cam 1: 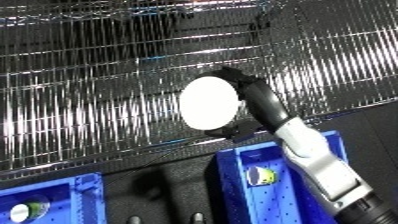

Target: Pick up the object and place it into the box

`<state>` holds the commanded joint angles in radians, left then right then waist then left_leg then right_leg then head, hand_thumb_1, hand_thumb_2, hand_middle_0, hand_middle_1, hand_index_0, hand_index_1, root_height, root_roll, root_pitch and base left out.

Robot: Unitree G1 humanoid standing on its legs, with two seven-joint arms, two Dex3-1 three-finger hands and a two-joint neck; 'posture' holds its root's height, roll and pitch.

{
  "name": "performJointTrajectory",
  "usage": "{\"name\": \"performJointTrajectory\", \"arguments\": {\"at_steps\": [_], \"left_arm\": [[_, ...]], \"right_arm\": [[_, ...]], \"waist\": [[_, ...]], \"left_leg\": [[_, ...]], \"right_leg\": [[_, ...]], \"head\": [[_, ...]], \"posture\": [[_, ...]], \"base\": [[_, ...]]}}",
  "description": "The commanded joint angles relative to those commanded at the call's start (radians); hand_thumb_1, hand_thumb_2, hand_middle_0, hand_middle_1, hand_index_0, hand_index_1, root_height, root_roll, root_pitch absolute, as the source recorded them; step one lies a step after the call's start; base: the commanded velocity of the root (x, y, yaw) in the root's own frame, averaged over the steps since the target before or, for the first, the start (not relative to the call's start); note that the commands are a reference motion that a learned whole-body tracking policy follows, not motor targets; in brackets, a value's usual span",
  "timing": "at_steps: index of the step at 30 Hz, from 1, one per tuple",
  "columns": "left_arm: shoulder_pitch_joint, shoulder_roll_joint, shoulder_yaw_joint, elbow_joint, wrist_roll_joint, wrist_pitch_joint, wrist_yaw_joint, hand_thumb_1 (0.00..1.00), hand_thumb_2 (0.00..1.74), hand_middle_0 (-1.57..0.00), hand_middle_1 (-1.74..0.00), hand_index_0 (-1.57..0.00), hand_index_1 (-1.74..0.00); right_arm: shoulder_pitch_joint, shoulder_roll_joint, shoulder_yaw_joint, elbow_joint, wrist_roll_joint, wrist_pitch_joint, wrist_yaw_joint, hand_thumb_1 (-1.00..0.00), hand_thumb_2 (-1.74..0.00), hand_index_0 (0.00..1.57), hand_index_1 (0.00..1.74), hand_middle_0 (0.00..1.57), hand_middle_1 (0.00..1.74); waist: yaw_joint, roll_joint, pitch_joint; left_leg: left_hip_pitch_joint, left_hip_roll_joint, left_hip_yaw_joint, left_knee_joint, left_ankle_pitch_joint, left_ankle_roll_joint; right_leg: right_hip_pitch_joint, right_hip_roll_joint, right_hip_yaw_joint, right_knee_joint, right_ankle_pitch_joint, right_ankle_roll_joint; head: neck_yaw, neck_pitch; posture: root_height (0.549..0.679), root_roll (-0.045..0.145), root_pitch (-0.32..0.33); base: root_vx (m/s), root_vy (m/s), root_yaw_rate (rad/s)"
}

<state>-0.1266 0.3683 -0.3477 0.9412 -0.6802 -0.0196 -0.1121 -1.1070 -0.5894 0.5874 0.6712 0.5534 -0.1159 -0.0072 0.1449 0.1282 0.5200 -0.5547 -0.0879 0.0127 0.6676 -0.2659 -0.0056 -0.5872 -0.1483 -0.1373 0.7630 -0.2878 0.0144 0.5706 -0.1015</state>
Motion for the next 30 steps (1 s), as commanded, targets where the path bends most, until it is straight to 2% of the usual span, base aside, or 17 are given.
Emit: {"name": "performJointTrajectory", "arguments": {"at_steps": [6, 11, 16, 19, 21, 22, 23, 25, 29, 30], "left_arm": [[-0.001, -0.004, -0.004, 0.001, -0.006, -0.006, 0.001, 0.0, 0.0, 0.0, 0.0, 0.0, 0.0], [0.001, -0.006, -0.004, 0.003, -0.008, -0.012, 0.002, 0.0, 0.0, 0.0, 0.0, 0.0, 0.0], [0.01, -0.01, 0.01, 0.009, -0.008, -0.02, -0.001, 0.0, 0.0, 0.0, 0.0, 0.0, 0.0], [0.019, -0.015, 0.029, 0.013, -0.01, -0.026, 0.002, 0.0, 0.0, 0.0, 0.0, 0.0, 0.0], [0.026, -0.019, 0.044, 0.011, -0.011, -0.028, 0.01, 0.0, 0.0, 0.0, 0.0, 0.0, 0.0], [0.026, -0.019, 0.044, 0.011, -0.011, -0.028, 0.01, 0.0, 0.0, 0.0, 0.0, 0.0, 0.0], [0.034, -0.023, 0.063, 0.005, -0.012, -0.028, 0.02, 0.0, 0.0, 0.0, 0.0, 0.0, 0.0], [0.044, -0.027, 0.083, -0.004, -0.013, -0.029, 0.029, 0.0, 0.0, 0.0, 0.0, 0.0, 0.0], [0.063, -0.033, 0.119, -0.006, -0.014, -0.043, 0.032, 0.0, 0.0, 0.0, 0.0, 0.0, 0.0], [0.063, -0.033, 0.119, -0.006, -0.014, -0.043, 0.032, 0.0, 0.0, 0.0, 0.0, 0.0, 0.0]], "right_arm": [[0.002, -0.005, -0.006, 0.019, 0.011, -0.005, 0.0, -1.0, -1.74, 1.57, 1.74, 1.57, 1.74], [0.006, -0.011, -0.014, 0.024, 0.018, -0.013, -0.006, -1.0, -1.74, 1.57, 1.74, 1.57, 1.74], [0.027, -0.026, -0.039, -0.024, 0.017, -0.056, -0.03, -1.0, -1.74, 1.57, 1.74, 1.57, 1.74], [0.075, -0.042, -0.086, -0.117, -0.018, -0.086, -0.084, -1.0, -1.74, 1.57, 1.74, 1.57, 1.74], [0.127, -0.055, -0.128, -0.2, -0.058, -0.079, -0.133, -1.0, -1.74, 1.57, 1.74, 1.57, 1.74], [0.127, -0.055, -0.128, -0.2, -0.058, -0.079, -0.133, -1.0, -1.74, 1.57, 1.74, 1.57, 1.74], [0.199, -0.073, -0.182, -0.286, -0.093, -0.055, -0.188, -1.0, -1.74, 1.57, 1.74, 1.57, 1.74], [0.277, -0.095, -0.239, -0.363, -0.111, -0.038, -0.235, -1.0, -1.74, 1.57, 1.74, 1.57, 1.74], [0.412, -0.13, -0.338, -0.461, -0.135, -0.058, -0.303, -1.0, -1.74, 1.57, 1.74, 1.57, 1.74], [0.412, -0.13, -0.338, -0.461, -0.135, -0.058, -0.303, -1.0, -1.74, 1.57, 1.74, 1.57, 1.74]], "waist": [[-0.003, 0.001, 0.0], [-0.007, 0.001, 0.0], [-0.018, -0.005, 0.0], [-0.035, -0.016, 0.0], [-0.05, -0.026, 0.0], [-0.05, -0.026, 0.0], [-0.066, -0.036, 0.0], [-0.083, -0.047, 0.0], [-0.114, -0.064, 0.0], [-0.114, -0.064, 0.0]], "left_leg": [[0.0, 0.001, 0.003, -0.002, 0.002, 0.0], [0.006, 0.004, 0.003, -0.013, 0.008, -0.0003], [0.022, 0.01, 0.003, -0.034, 0.014, -0.0026], [0.029, 0.015, 0.005, -0.038, 0.01, -0.0033], [0.032, 0.019, 0.007, -0.036, 0.006, -0.0025], [0.032, 0.019, 0.007, -0.036, 0.006, -0.0025], [0.037, 0.024, 0.011, -0.034, 0.002, -0.0007], [0.044, 0.029, 0.017, -0.037, -0.001, 0.0014], [0.063, 0.041, 0.027, -0.046, -0.004, 0.0029], [0.063, 0.041, 0.027, -0.046, -0.004, 0.0029]], "right_leg": [[-0.001, 0.0022, 0.002, -0.004, 0.002, -0.0011], [0.003, 0.0055, 0.003, -0.012, 0.006, -0.001], [0.014, 0.0098, 0.008, -0.032, 0.011, 0.0017], [0.02, 0.0155, 0.015, -0.039, 0.012, 0.0051], [0.023, 0.0212, 0.02, -0.041, 0.011, 0.0067], [0.023, 0.0212, 0.02, -0.041, 0.011, 0.0067], [0.026, 0.0276, 0.027, -0.044, 0.012, 0.008], [0.033, 0.0345, 0.033, -0.052, 0.016, 0.0097], [0.048, 0.0476, 0.043, -0.067, 0.019, 0.0122], [0.048, 0.0476, 0.043, -0.067, 0.019, 0.0122]], "head": [[-0.002, 0.003], [0.003, 0.014], [-0.005, 0.031], [-0.036, 0.038], [-0.071, 0.04], [-0.071, 0.04], [-0.107, 0.048], [-0.134, 0.062], [-0.177, 0.075], [-0.177, 0.075]], "posture": [[0.635, 0.08, 0.109], [0.636, 0.079, 0.109], [0.638, 0.077, 0.109], [0.638, 0.075, 0.109], [0.638, 0.073, 0.108], [0.638, 0.073, 0.108], [0.639, 0.071, 0.107], [0.64, 0.069, 0.107], [0.642, 0.064, 0.105], [0.642, 0.064, 0.105]], "base": [[-0.017, 0.005, -0.021], [-0.028, -0.004, -0.021], [-0.033, 0.003, -0.062], [-0.036, 0.011, -0.129], [-0.028, 0.013, -0.146], [-0.028, 0.014, -0.154], [-0.033, 0.013, -0.16], [-0.042, 0.009, -0.181], [-0.037, 0.001, -0.163], [-0.03, -0.002, -0.148]]}}
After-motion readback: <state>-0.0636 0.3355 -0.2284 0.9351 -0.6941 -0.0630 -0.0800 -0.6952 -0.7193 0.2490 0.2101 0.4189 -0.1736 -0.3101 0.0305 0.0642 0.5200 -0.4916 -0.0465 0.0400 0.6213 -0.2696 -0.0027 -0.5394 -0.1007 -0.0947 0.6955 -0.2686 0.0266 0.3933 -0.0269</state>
